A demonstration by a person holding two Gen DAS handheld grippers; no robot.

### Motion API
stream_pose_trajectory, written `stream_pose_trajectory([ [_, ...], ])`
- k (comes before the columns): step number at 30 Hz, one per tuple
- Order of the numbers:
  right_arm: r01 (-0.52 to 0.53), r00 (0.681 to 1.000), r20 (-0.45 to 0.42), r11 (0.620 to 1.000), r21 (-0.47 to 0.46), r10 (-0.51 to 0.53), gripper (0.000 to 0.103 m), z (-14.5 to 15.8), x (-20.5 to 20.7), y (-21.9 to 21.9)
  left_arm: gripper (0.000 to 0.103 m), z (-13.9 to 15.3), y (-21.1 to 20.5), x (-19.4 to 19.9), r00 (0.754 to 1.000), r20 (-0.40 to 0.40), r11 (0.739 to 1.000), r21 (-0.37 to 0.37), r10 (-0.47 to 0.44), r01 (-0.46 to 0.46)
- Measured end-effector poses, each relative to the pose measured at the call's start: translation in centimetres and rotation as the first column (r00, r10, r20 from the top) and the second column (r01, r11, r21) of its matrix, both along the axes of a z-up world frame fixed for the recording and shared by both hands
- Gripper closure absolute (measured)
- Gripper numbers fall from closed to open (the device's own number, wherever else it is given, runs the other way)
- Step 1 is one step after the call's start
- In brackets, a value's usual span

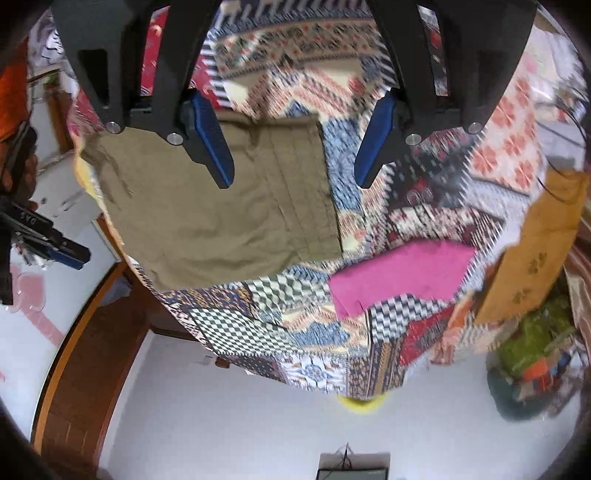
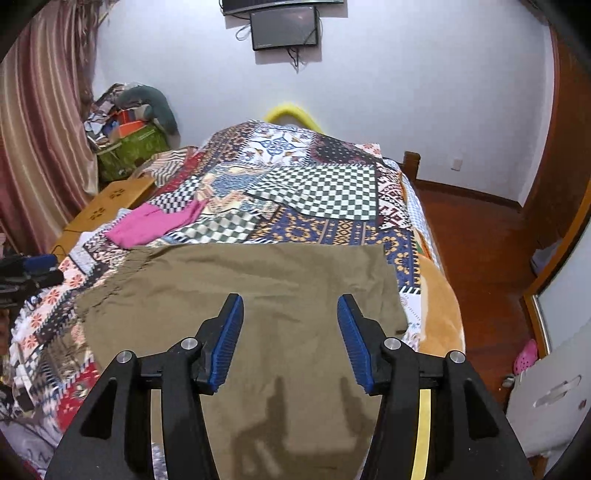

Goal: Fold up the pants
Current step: 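Grasp the elastic waistband with the left gripper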

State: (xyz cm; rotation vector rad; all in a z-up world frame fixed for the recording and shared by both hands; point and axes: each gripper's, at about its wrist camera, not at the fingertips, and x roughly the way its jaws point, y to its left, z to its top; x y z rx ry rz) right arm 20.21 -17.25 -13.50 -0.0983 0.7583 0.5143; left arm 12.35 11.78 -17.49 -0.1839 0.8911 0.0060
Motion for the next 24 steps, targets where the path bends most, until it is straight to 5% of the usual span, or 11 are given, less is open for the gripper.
stream_pose_trajectory([
  [12,-0.090,0.994,-0.053,0.996,0.028,0.091,0.054,-2.6,-2.2,3.5,0.034,-4.7,-1.4,-1.3,0.988,-0.145,0.990,-0.139,-0.047,0.027],
  [24,-0.140,0.972,-0.191,0.990,-0.004,0.136,0.054,-7.9,-2.9,5.0,0.030,-7.1,-0.7,0.2,0.981,-0.185,0.930,-0.368,-0.065,-0.008],
])
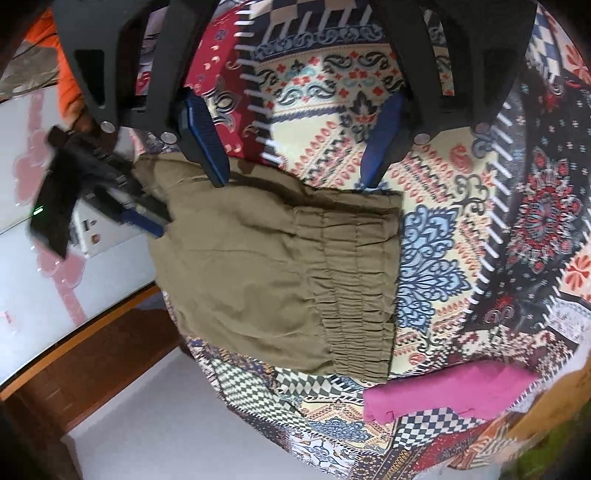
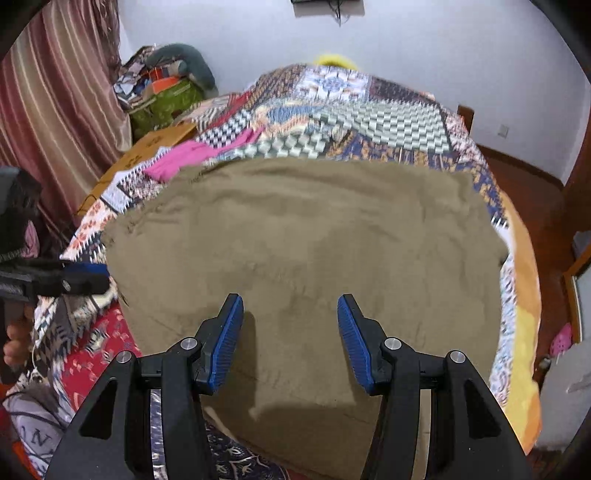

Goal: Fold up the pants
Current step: 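Grasp the elastic waistband with the left gripper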

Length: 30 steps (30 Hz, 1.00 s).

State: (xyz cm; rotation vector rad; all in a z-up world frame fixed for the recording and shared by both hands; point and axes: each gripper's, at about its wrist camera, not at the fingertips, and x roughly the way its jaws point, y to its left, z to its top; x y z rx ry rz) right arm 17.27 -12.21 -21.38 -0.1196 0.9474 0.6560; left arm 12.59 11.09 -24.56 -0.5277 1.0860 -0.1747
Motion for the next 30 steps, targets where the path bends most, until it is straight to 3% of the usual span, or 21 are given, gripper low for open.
stream_pose_trajectory([
  [7,-0.012,1.000,-0.019,1.000,0.010,0.012,0.054,-1.2,-0.4,-0.3,0.026,-0.6,1.2,1.3,0.998,-0.008,0.989,-0.131,0.061,-0.061],
  [14,-0.011,0.999,-0.034,1.000,0.028,0.012,0.054,-1.6,0.0,-0.4,0.026,-1.1,1.5,3.1,0.993,-0.029,0.985,-0.128,0.117,-0.120],
  [19,-0.016,0.999,-0.039,0.999,0.035,0.018,0.054,-1.6,0.0,-0.6,0.026,-1.6,2.5,3.8,0.979,-0.052,0.963,-0.181,0.195,-0.201],
  [25,-0.017,0.999,-0.036,0.999,0.035,0.018,0.054,-1.7,0.0,-0.5,0.028,-1.2,1.2,5.7,0.987,-0.023,0.985,-0.058,0.160,-0.161],
  [28,-0.013,0.999,-0.038,0.999,0.038,0.014,0.054,-1.7,0.0,-0.6,0.045,-1.1,0.4,6.5,0.990,-0.012,0.990,0.042,0.137,-0.136],
  [30,-0.010,0.999,-0.038,0.999,0.037,0.011,0.054,-1.6,0.1,-0.6,0.054,-0.9,0.2,6.5,0.992,0.001,0.991,0.060,0.122,-0.122],
])
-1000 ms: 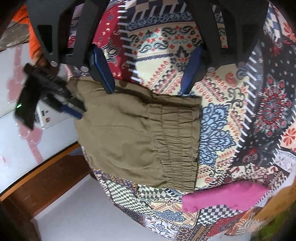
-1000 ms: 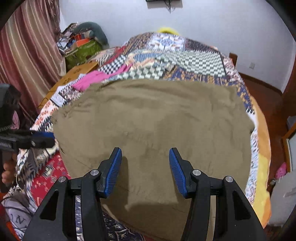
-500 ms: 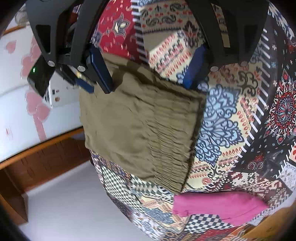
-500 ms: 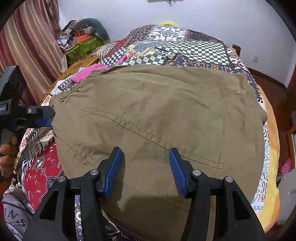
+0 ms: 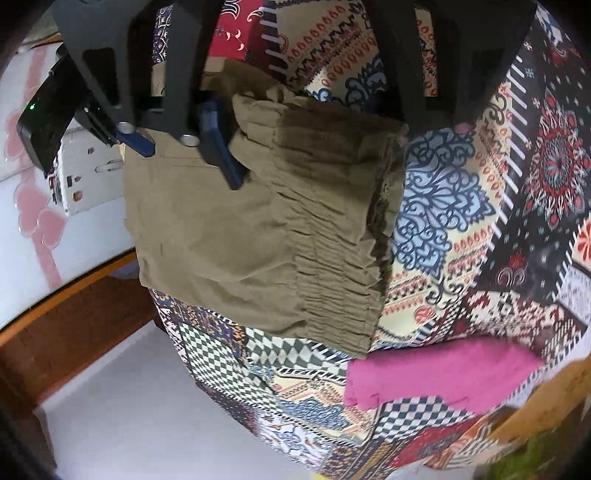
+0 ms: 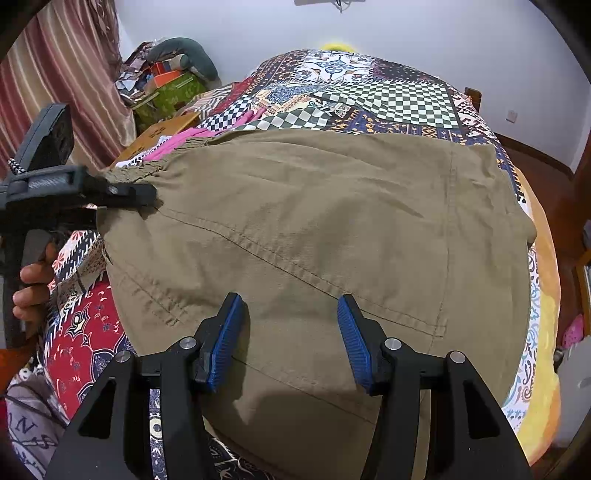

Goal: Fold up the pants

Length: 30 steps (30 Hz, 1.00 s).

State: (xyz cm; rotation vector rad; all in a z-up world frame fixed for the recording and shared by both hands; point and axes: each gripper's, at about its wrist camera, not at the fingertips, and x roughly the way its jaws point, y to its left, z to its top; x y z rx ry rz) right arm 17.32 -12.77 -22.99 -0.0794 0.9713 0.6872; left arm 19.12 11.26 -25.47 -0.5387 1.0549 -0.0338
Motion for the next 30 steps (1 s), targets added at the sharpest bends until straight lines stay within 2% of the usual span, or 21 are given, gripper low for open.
stream_pose_trajectory([
  [5,0.003,1.000,0.006,1.000,-0.009,-0.003,0.053,0.2,0.0,0.1,0.067,0.9,-0.4,-0.3,0.998,0.048,0.996,0.081,-0.032,0.028],
  [9,0.008,1.000,0.013,1.000,-0.022,-0.008,0.053,0.5,0.2,0.2,0.071,1.9,-0.5,-0.8,0.995,0.088,0.989,0.145,-0.039,0.026],
  [12,0.007,1.000,0.020,1.000,-0.027,-0.007,0.053,0.8,0.2,0.4,0.072,3.0,-0.3,-1.5,0.992,0.121,0.975,0.221,-0.034,0.007],
  [15,0.002,1.000,0.025,1.000,-0.016,-0.002,0.053,1.2,0.3,0.8,0.073,4.6,0.4,-3.1,0.987,0.156,0.947,0.319,-0.022,-0.029],
  [17,-0.005,1.000,0.029,1.000,-0.006,0.005,0.053,1.5,0.3,1.2,0.073,5.3,1.0,-4.2,0.986,0.166,0.932,0.359,-0.017,-0.045],
  [22,-0.048,0.998,0.049,0.999,-0.005,0.048,0.053,2.1,0.0,3.0,0.073,7.0,2.2,-7.1,0.980,0.197,0.873,0.477,0.000,-0.096],
  [23,-0.057,0.997,0.052,0.998,-0.009,0.057,0.053,2.1,-0.2,3.3,0.073,7.3,2.3,-7.5,0.979,0.204,0.863,0.494,-0.001,-0.102],
  [27,-0.086,0.995,0.055,0.996,-0.031,0.088,0.053,1.8,-0.6,4.5,0.073,8.1,2.2,-8.2,0.975,0.221,0.855,0.508,-0.013,-0.104],
  [30,-0.084,0.996,0.040,0.996,-0.027,0.085,0.053,1.4,-0.5,4.5,0.073,8.6,1.1,-8.1,0.970,0.238,0.836,0.541,-0.041,-0.097],
])
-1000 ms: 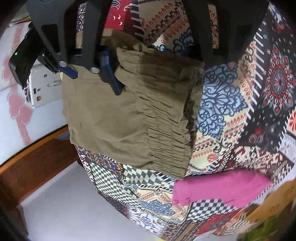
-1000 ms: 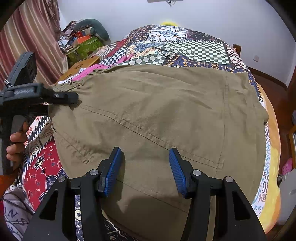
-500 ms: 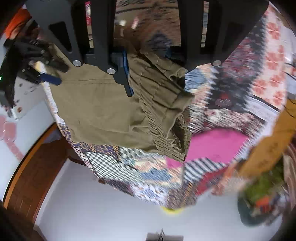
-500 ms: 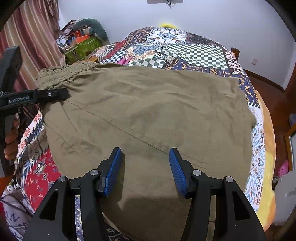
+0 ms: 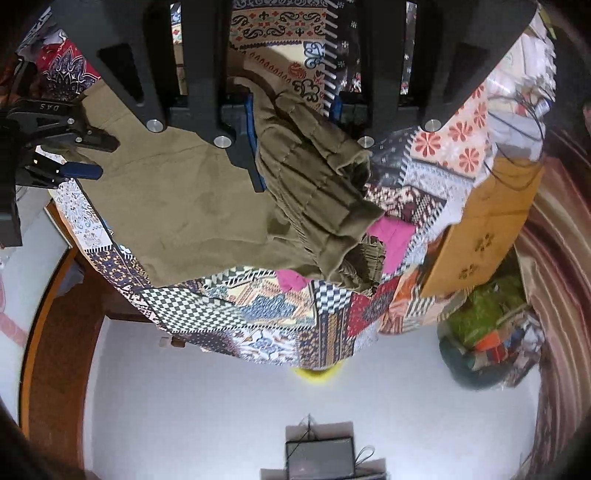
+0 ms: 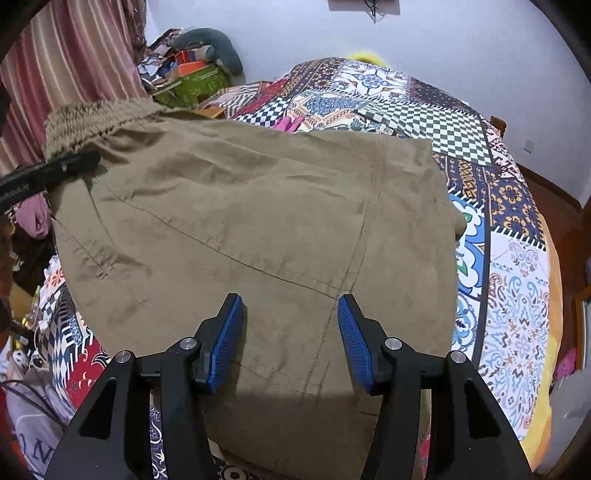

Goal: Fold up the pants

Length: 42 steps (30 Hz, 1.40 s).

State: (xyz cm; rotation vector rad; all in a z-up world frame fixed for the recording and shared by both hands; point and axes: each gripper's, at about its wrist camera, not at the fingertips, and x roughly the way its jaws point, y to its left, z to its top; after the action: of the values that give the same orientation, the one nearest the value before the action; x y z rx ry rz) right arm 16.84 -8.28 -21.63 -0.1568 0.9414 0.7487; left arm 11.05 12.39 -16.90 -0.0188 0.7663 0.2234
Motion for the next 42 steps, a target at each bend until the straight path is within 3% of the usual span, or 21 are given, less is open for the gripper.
stream_pose_trajectory([
  [9,0.006,1.000,-0.031,1.000,0.022,-0.005,0.053,-0.3,0.2,-0.1,0.074,2.7,-4.6,1.4,0.988,0.072,0.990,0.031,-0.137,0.135],
  [21,0.032,0.999,-0.018,0.999,0.044,-0.031,0.053,0.6,-0.3,-1.5,0.075,3.5,-10.1,3.5,0.956,0.057,0.957,0.054,-0.288,0.285],
  [32,0.221,0.975,0.012,0.973,0.065,-0.222,0.053,2.0,0.3,-9.2,0.076,2.4,-14.6,5.4,0.918,-0.012,0.917,0.039,-0.397,0.397],
  [42,0.319,0.947,0.014,0.943,0.099,-0.322,0.053,2.8,-0.2,-13.6,0.077,-1.3,-19.2,6.8,0.859,-0.156,0.870,-0.001,-0.487,0.493],
])
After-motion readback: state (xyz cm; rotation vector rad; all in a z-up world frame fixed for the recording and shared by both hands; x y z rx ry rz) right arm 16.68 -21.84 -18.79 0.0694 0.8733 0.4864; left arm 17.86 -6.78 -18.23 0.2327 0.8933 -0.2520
